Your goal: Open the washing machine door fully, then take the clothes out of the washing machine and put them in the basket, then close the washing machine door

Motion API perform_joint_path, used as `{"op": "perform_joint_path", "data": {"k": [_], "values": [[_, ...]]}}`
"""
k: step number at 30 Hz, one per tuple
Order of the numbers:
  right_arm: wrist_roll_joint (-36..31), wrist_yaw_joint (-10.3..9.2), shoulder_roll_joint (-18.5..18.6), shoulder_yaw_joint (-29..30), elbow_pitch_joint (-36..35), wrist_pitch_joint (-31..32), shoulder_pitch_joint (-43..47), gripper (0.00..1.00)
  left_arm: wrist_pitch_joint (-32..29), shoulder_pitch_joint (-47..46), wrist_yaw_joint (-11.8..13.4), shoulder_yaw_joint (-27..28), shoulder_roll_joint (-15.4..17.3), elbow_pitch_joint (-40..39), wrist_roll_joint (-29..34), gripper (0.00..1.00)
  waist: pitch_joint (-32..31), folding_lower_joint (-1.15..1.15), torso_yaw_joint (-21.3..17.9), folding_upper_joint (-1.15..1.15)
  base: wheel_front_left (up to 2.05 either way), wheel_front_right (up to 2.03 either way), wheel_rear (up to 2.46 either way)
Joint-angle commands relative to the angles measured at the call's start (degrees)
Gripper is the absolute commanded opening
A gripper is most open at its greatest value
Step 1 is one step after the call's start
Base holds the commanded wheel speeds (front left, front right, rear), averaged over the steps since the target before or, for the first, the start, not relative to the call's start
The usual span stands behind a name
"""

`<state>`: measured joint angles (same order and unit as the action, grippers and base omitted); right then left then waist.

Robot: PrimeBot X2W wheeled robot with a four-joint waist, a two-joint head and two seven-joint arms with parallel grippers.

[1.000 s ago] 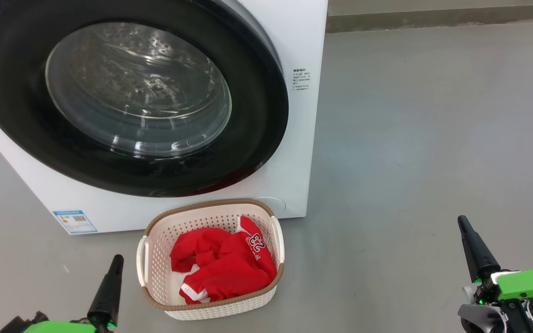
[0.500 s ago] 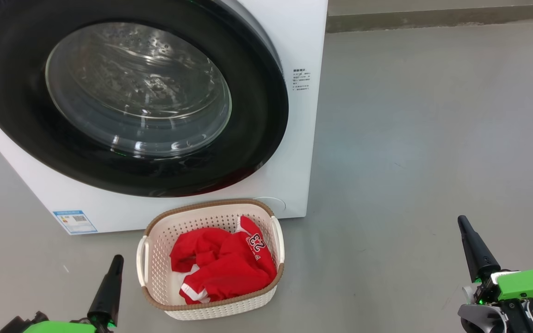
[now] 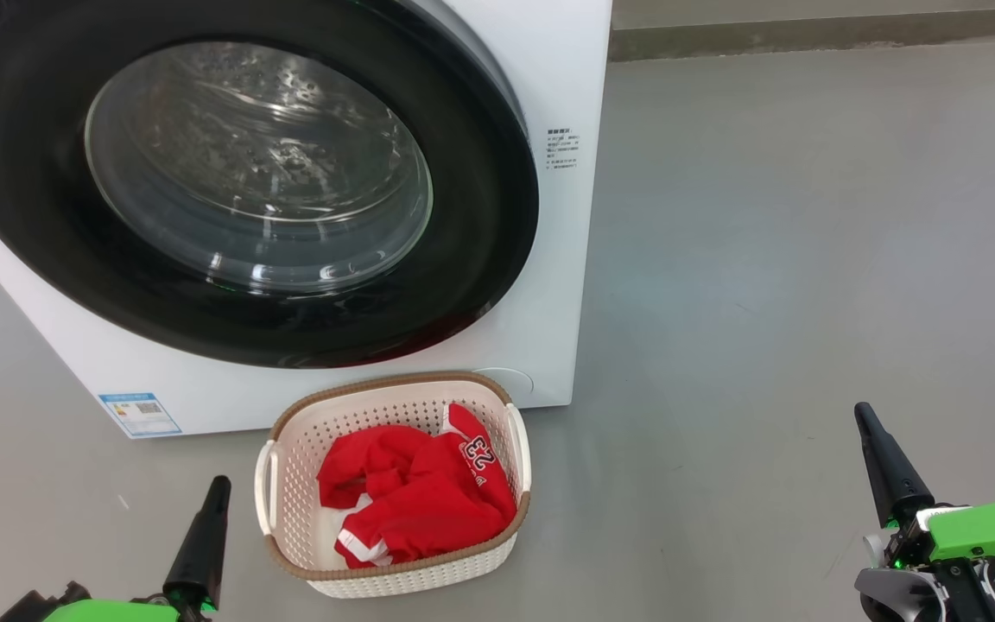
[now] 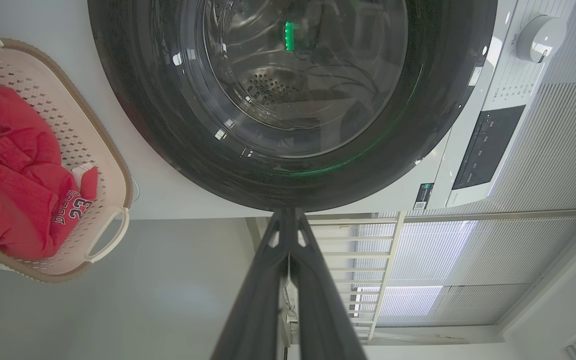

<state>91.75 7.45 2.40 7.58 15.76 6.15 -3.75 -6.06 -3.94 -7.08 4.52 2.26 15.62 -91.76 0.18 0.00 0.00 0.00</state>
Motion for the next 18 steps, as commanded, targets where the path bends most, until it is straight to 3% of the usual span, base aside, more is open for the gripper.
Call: {"op": "perform_joint_path", "data": {"k": [1,18], "values": [[0.39,0.03,0.48,-1.03,-1.74,0.36,-2.43,0.0,-0.43,-2.25,-0.41,2.0,0.62,-1.58,-0.4,0.0,0.0,0.0,0.0,0.0,0.0,0.0,0.0],[0.4,0.03,0.48,-1.04,-1.74,0.35,-2.43,0.0,-0.43,-2.24,-0.41,2.0,0.62,-1.58,-0.4,0.0,0.0,0.0,0.0,0.0,0.0,0.0,0.0]]}}
